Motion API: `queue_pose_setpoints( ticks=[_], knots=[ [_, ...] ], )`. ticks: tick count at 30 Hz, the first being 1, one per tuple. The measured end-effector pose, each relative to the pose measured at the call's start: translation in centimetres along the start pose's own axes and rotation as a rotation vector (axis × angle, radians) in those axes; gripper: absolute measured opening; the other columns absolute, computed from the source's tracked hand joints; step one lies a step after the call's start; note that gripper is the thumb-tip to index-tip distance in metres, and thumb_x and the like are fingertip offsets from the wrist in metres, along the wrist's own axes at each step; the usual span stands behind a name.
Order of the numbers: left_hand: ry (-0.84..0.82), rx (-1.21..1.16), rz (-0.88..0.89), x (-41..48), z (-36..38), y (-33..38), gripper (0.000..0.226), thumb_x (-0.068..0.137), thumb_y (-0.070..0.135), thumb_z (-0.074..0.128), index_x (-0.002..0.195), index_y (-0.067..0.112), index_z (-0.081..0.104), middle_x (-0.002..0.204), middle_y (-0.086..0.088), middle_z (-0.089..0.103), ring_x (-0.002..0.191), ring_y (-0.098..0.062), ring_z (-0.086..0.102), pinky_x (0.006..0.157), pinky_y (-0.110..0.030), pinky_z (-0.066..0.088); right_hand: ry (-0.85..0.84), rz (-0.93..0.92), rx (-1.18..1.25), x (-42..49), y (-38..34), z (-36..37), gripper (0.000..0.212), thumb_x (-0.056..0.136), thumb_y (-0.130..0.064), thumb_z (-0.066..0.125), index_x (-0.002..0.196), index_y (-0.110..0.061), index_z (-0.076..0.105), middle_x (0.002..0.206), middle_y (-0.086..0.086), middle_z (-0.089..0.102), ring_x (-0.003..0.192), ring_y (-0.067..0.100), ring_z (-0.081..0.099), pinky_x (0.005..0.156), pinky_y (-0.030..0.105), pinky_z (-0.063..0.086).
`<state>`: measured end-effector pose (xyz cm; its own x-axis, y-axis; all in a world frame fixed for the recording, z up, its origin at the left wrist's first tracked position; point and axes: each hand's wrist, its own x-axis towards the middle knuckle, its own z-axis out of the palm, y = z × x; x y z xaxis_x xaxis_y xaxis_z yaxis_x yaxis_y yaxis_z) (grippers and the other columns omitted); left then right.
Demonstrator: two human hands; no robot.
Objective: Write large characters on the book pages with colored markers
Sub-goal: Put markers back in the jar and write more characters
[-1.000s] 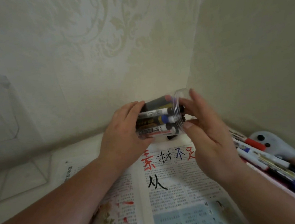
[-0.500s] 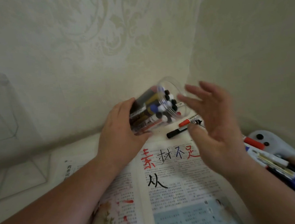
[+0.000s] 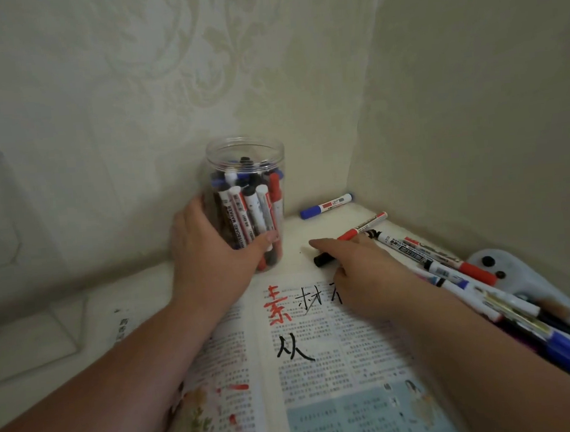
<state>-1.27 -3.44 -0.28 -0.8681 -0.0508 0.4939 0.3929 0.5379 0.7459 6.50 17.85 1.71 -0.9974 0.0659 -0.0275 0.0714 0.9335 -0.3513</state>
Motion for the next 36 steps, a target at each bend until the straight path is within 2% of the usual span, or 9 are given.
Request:
queue_pose_setpoints(
  ticks=[4,9,13,17,21,28,31,33,36],
  knots=[
    [0.244,-0.051,0.373,-1.1,-1.7,2.5,0.065,0.081,0.037,0.075,0.13,0.006,0.045,0.121,0.0,0.044,0.101,-0.022,0.049,0.091,-0.052,0.047,0.068,-0.035,0.012,0.1,-0.2,0.3,0.063,0.096,-0.011,0.045,0.153,-0.036,0.036,0.143,-0.001,0.047,0.133,0.019,0.041,0.11,0.03,0.037],
    [0.041,-0.153,0.757,-2.3,-1.9,3.3,0.025,0.084,0.004,0.068,0.107,-0.003,0.06,0.1,-0.002,0.055,0.082,-0.022,0.053,0.075,-0.042,0.049,0.188,-0.033,0.007,0.5,-0.1,0.3,0.059,0.092,-0.004,0.05,0.147,-0.026,0.048,0.138,-0.003,0.056,0.13,0.018,0.048,0.107,0.03,0.041],
    [-0.201,-0.106,0.767,-2.7,-1.2,2.9,0.011,0.088,0.005,0.065,0.098,0.007,0.069,0.081,0.005,0.06,0.065,-0.012,0.055,0.064,-0.029,0.048,0.133,-0.117,-0.075,0.7,0.2,0.5,0.064,0.089,0.002,0.051,0.145,-0.028,0.051,0.144,-0.007,0.051,0.134,0.02,0.043,0.109,0.033,0.039],
    [-0.298,-0.046,0.779,-3.0,-0.7,2.8,0.014,0.088,0.007,0.068,0.1,0.012,0.074,0.09,0.024,0.055,0.079,0.022,0.049,0.08,-0.001,0.035,0.091,-0.053,-0.078,0.9,0.3,0.6,0.07,0.091,0.0,0.051,0.148,-0.038,0.046,0.142,-0.004,0.05,0.135,0.018,0.04,0.109,0.035,0.041],
    [-0.389,-0.028,0.778,-3.3,-0.5,2.7,0.015,0.091,0.018,0.064,0.102,0.018,0.074,0.088,0.026,0.056,0.075,0.013,0.052,0.075,-0.001,0.039,0.159,-0.082,-0.125,1.4,0.5,0.9,0.062,0.089,-0.002,0.058,0.143,-0.033,0.054,0.137,-0.003,0.059,0.129,0.017,0.047,0.101,0.029,0.041],
    [-0.345,-0.064,0.554,-3.1,-0.3,2.6,0.008,0.093,0.02,0.067,0.099,0.023,0.072,0.073,0.017,0.061,0.067,-0.005,0.058,0.061,-0.012,0.042,0.395,-0.371,0.027,0.2,-0.3,1.1,0.048,0.086,0.002,0.063,0.129,-0.019,0.067,0.115,-0.003,0.068,0.11,0.018,0.056,0.094,0.029,0.045],
    [-0.416,-0.305,0.175,-2.9,-0.3,3.2,0.014,0.096,0.033,0.065,0.102,0.021,0.069,0.076,0.005,0.069,0.057,-0.011,0.063,0.056,-0.027,0.052,0.524,-0.526,0.083,-1.0,-1.6,0.9,0.054,0.082,-0.001,0.07,0.129,-0.026,0.062,0.102,-0.016,0.062,0.09,0.003,0.05,0.082,0.016,0.044],
    [-0.572,-0.528,-0.112,-2.9,-0.3,3.7,0.034,0.089,0.048,0.061,0.105,0.018,0.065,0.082,-0.001,0.072,0.058,-0.028,0.067,0.051,-0.037,0.054,0.579,-0.573,0.097,-1.7,-2.4,0.9,0.055,0.083,-0.006,0.073,0.131,-0.027,0.056,0.098,-0.024,0.05,0.083,-0.008,0.043,0.077,0.003,0.038],
    [-0.768,-0.823,-0.281,-2.7,-0.3,3.6,0.04,0.086,0.044,0.059,0.108,0.011,0.068,0.092,-0.011,0.072,0.067,-0.036,0.066,0.054,-0.037,0.055,0.55,-0.613,0.214,-2.3,-2.6,0.9,0.061,0.083,-0.007,0.073,0.134,-0.03,0.05,0.098,-0.022,0.054,0.085,-0.011,0.052,0.081,0.005,0.042]
  ],
)
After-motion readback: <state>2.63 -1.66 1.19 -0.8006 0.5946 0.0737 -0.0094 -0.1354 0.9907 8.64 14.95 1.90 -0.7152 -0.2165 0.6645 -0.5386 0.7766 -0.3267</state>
